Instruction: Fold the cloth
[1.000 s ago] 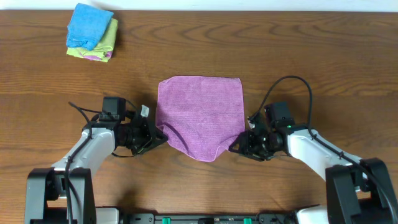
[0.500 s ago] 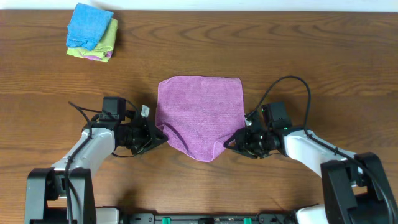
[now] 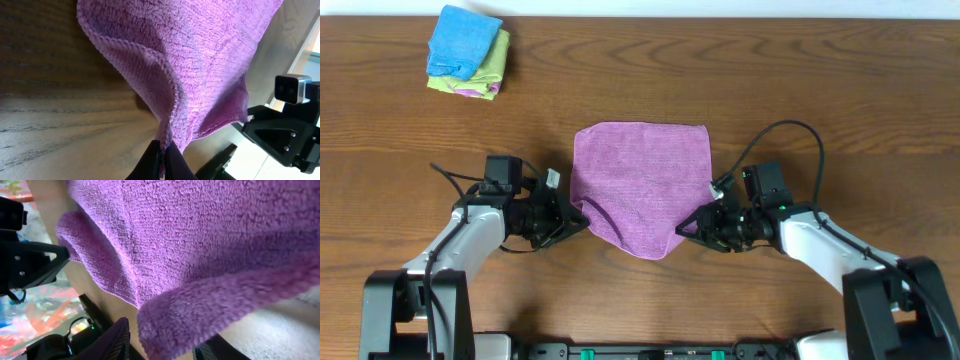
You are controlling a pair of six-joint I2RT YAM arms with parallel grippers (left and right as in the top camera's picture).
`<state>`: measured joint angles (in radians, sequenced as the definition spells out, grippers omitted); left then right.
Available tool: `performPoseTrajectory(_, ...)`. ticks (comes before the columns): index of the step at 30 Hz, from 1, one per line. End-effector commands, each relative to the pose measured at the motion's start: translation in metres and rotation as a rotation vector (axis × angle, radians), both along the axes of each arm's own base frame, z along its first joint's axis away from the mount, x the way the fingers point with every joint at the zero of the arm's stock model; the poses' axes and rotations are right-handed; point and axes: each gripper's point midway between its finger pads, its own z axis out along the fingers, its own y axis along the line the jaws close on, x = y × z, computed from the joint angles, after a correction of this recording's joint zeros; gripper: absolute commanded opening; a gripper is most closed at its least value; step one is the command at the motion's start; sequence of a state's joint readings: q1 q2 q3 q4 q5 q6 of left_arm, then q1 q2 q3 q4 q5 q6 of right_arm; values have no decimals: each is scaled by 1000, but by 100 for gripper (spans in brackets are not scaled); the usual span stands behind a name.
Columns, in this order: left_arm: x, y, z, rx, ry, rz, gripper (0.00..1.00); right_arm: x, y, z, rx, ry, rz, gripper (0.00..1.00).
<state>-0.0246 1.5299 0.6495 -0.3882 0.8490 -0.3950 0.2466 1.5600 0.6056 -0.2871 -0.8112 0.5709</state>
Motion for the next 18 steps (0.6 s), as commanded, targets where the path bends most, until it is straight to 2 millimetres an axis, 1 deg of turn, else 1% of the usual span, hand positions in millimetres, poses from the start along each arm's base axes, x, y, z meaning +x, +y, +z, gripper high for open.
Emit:
performPoseTrajectory(1, 4, 1, 0, 16, -18, -9, 6, 2, -1, 1, -28, -3, -10, 40)
performPoseTrajectory(9, 4, 1, 0, 16, -17, -9, 6, 2, -2, 0, -33, 36, -49, 41)
performPoseTrajectory(11, 4, 1, 0, 17, -22, -15, 6, 3, -3, -1, -40, 40, -59, 40)
performPoseTrajectory(12, 4, 1, 0, 17, -23, -17, 6, 4, -4, -1, -42, 49, -69, 39)
performPoseTrajectory(14, 4, 1, 0, 17, -23, -17, 6, 4, -5, -1, -42, 55, -80, 31)
performPoseTrajectory(16, 4, 1, 0, 18, -25, -19, 6, 5, -6, -1, -41, 58, -88, 20)
performPoseTrajectory(18, 4, 1, 0, 18, -26, -20, 6, 5, -7, -1, -42, 62, -90, 15)
